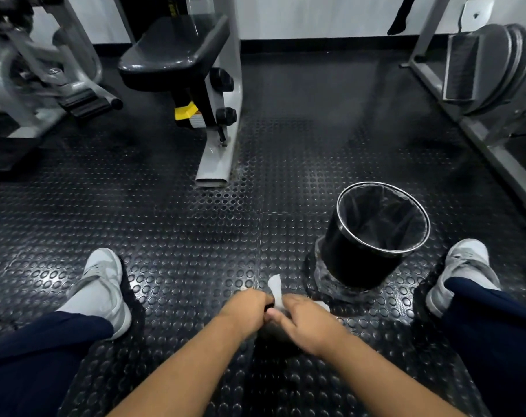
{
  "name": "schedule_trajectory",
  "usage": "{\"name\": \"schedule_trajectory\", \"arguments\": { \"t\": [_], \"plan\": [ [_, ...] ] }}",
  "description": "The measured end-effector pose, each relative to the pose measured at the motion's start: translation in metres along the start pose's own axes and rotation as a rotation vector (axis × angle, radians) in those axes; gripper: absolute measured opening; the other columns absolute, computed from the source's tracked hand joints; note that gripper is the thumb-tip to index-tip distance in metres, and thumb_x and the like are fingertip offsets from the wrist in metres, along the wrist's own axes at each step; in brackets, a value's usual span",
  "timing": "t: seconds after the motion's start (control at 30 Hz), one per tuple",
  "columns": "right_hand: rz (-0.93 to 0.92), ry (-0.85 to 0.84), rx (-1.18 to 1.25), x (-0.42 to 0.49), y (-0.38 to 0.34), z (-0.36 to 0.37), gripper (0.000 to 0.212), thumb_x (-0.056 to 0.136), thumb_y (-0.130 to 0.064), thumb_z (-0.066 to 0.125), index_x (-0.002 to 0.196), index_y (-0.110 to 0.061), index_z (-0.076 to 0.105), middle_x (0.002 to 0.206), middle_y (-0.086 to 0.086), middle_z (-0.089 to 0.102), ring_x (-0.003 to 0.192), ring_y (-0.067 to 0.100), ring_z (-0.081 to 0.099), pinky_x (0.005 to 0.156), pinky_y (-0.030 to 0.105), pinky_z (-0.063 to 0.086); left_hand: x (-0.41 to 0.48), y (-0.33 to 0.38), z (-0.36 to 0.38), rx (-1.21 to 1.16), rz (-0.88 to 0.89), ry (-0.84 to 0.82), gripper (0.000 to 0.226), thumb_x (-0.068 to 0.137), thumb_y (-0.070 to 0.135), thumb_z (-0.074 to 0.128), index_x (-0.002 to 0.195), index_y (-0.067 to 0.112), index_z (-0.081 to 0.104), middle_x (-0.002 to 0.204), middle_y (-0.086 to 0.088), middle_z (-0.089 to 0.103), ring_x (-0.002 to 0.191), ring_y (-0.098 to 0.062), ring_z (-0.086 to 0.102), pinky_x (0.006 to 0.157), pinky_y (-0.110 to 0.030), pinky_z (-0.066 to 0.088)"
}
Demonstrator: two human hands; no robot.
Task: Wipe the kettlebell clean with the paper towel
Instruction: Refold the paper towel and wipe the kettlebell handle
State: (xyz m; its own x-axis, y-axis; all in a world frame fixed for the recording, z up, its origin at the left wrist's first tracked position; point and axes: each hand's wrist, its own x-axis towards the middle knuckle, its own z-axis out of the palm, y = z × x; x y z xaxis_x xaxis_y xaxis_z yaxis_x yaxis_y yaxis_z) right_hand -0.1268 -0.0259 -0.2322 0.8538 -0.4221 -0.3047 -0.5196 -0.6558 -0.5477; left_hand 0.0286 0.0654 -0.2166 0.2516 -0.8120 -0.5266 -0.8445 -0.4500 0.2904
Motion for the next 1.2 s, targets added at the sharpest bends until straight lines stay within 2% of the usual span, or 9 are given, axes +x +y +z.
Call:
{"name": "schedule_trajectory", "arguments": {
  "t": [0.17,0.4,0.47,0.57,0.7,0.83,0.9,1.03,1.2],
  "plan": [
    [0.162,-0.005,-0.038,0.002,0.022,-0.01,0.087,0.089,-0.087,0.014,0.116,-0.023,0.066,0.114,0.0,0.071,0.105,0.02,0.065,0.088,0.037,0.05,0.002,0.004,-0.002,0.019,0.014,-0.01,0.034,0.099,0.029,0.067,0.132,0.028,0.065,0.117,-0.004,0.074,0.108,-0.027,0.069,0.092,-0.033,0.053],
    [0.079,-0.03,-0.021,0.008,-0.006,0.004,0.08,0.097,-0.08,0.018,0.113,-0.017,0.063,0.117,0.005,0.065,0.114,0.022,0.057,0.103,0.038,0.044,0.004,0.001,-0.002,0.009,-0.023,-0.01,0.015,0.093,0.01,0.056,0.087,0.022,0.062,0.08,0.002,0.061,0.08,-0.023,0.06,0.069,-0.027,0.041],
    [0.068,-0.02,-0.003,0.001,0.007,0.001,0.078,0.096,-0.082,0.019,0.115,-0.021,0.062,0.119,0.001,0.066,0.115,0.018,0.058,0.101,0.034,0.044,0.005,0.001,-0.003,0.027,0.005,-0.003,0.008,0.097,0.023,0.064,0.104,0.021,0.068,0.094,-0.003,0.071,0.093,-0.027,0.068,0.077,-0.03,0.049],
    [0.15,-0.046,-0.005,-0.007,0.022,-0.014,0.066,0.1,-0.074,0.029,0.11,-0.019,0.064,0.113,0.002,0.069,0.104,0.019,0.063,0.084,0.03,0.043,0.007,0.001,-0.002,0.054,0.013,-0.031,0.035,0.098,0.034,0.069,0.132,0.029,0.064,0.116,-0.004,0.074,0.108,-0.027,0.069,0.095,-0.036,0.054],
    [0.162,-0.057,-0.02,0.001,-0.009,-0.023,0.079,0.092,-0.086,0.023,0.096,-0.019,0.064,0.101,0.003,0.07,0.091,0.02,0.063,0.085,0.038,0.053,0.007,0.003,-0.004,-0.005,-0.021,-0.037,0.012,0.096,0.019,0.066,0.106,0.024,0.07,0.1,-0.002,0.073,0.09,-0.022,0.067,0.078,-0.029,0.05],
    [0.107,-0.033,0.003,0.001,-0.027,-0.014,0.074,0.089,-0.088,0.022,0.084,-0.022,0.056,0.092,-0.003,0.065,0.087,0.019,0.06,0.085,0.04,0.051,0.003,0.004,-0.006,0.011,-0.05,-0.043,0.017,0.09,0.006,0.057,0.09,0.021,0.066,0.088,-0.003,0.063,0.083,-0.022,0.059,0.069,-0.024,0.038],
    [0.131,-0.012,0.005,0.0,-0.009,-0.011,0.091,0.081,-0.097,0.009,0.095,-0.025,0.063,0.095,-0.006,0.067,0.089,0.017,0.063,0.086,0.042,0.054,0.003,0.002,-0.002,-0.004,-0.022,-0.001,0.01,0.095,0.018,0.063,0.1,0.023,0.07,0.097,-0.004,0.071,0.09,-0.024,0.066,0.072,-0.025,0.041],
    [0.245,-0.033,-0.038,0.0,0.01,-0.022,0.095,0.084,-0.094,0.011,0.114,-0.026,0.07,0.102,-0.001,0.074,0.096,0.02,0.069,0.089,0.042,0.056,0.005,-0.001,0.002,0.042,-0.006,0.004,0.039,0.097,0.032,0.07,0.136,0.031,0.064,0.114,-0.002,0.074,0.105,-0.024,0.07,0.09,-0.035,0.054],
    [0.184,-0.076,0.0,0.001,-0.023,-0.015,0.067,0.096,-0.08,0.028,0.091,-0.021,0.06,0.1,0.001,0.067,0.097,0.023,0.062,0.088,0.039,0.05,0.002,0.003,-0.004,0.011,-0.047,-0.032,0.017,0.09,0.005,0.058,0.087,0.021,0.063,0.085,-0.001,0.063,0.081,-0.022,0.061,0.069,-0.028,0.043]
  ]
}}
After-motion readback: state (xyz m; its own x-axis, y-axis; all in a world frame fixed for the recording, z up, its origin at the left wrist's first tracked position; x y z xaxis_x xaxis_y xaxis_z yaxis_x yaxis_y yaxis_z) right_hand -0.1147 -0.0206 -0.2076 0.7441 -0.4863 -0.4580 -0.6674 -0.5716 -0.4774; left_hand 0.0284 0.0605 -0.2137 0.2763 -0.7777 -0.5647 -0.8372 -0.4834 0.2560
